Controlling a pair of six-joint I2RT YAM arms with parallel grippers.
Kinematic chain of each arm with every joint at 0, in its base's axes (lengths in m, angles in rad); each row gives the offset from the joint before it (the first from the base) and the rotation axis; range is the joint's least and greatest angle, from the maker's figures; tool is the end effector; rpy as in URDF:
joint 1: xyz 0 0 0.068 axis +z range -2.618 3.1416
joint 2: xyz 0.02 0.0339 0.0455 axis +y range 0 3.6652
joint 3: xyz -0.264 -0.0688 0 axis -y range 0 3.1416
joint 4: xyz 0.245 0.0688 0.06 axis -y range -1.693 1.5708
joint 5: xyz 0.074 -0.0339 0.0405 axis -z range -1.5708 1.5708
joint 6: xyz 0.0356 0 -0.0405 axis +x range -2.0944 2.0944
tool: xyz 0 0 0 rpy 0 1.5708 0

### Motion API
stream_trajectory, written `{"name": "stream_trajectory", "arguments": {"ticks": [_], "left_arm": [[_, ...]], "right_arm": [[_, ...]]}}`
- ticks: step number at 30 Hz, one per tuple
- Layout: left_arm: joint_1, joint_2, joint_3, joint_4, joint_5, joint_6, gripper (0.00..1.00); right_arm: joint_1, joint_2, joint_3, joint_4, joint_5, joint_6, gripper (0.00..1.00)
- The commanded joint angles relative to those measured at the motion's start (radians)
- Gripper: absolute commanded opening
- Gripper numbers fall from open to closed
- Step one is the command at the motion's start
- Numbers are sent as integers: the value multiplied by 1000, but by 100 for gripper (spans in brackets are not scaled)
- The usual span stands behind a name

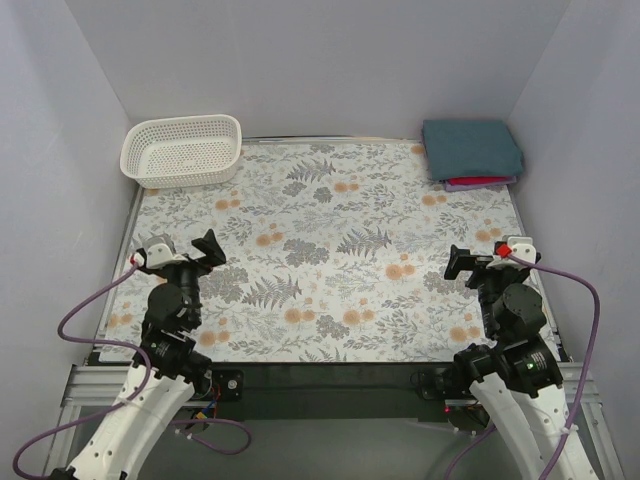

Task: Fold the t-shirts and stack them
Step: Neatly place the folded tshirt to the corner

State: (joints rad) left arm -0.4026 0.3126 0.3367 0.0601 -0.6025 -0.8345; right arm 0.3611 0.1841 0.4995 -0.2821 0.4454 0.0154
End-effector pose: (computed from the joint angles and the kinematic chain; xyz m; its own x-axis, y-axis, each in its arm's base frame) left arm 0.1139 -0.0266 0.2693 0.1977 -0.7478 -0.6339 -0.0748 0.6332 -0.7703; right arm 0.0810 0.0142 0.2984 0.0324 0.0271 -0.9991 0.0835 0.9961 0.0297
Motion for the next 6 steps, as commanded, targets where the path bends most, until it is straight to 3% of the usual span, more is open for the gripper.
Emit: {"name": "stream_trajectory", "arguments": {"ticks": [1,6], "left_arm": [[11,17,-4,44,-3,17,98],[19,63,13,21,0,-8,98]], "right_arm": [[1,-17,2,49,-5,8,98],[1,-17,1,55,-19,5,98]]}}
